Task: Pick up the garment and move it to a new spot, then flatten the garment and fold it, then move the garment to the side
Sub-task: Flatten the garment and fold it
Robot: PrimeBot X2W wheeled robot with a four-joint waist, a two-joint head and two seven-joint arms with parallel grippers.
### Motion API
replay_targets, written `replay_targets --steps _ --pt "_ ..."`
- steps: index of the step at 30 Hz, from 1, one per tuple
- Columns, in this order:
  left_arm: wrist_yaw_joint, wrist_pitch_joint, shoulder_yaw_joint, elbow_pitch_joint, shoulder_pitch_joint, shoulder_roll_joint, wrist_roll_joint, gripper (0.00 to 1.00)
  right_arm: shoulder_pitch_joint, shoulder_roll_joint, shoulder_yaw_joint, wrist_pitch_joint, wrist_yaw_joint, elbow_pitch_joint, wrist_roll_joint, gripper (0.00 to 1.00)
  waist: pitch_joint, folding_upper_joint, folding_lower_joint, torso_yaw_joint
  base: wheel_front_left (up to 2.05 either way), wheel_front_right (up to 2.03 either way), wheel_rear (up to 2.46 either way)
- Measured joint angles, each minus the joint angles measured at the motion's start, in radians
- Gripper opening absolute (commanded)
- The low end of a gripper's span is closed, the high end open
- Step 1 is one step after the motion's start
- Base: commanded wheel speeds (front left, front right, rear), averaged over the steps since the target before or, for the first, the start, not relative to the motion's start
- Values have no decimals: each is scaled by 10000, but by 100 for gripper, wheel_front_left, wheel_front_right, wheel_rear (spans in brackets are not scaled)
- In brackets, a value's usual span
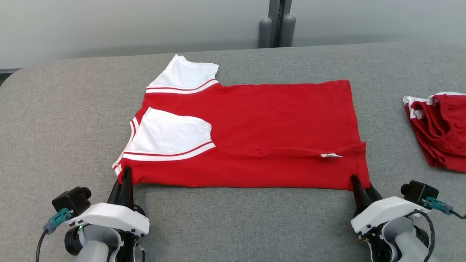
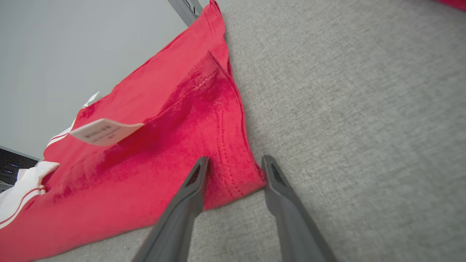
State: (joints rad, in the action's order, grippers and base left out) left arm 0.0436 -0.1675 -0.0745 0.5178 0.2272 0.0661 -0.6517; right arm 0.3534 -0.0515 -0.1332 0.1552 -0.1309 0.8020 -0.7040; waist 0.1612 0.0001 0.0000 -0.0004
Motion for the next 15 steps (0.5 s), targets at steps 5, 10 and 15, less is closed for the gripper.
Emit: replay_targets --steps 5,10,15 --pt "-8 25 -90 -92 -106 -2 2 0 429 -29 -451 286 2 683 -128 0 -26 0 0 93 0 0 0" --pt "-12 -84 -192 -428 -280 67 94 0 393 6 -460 600 2 648 0 0 -119 0 0 98 0 0 0" --pt "-132 19 -253 -1626 -1259 138 92 0 -538 -25 -17 284 2 -1043 -230 0 -280 0 0 54 0 0 0"
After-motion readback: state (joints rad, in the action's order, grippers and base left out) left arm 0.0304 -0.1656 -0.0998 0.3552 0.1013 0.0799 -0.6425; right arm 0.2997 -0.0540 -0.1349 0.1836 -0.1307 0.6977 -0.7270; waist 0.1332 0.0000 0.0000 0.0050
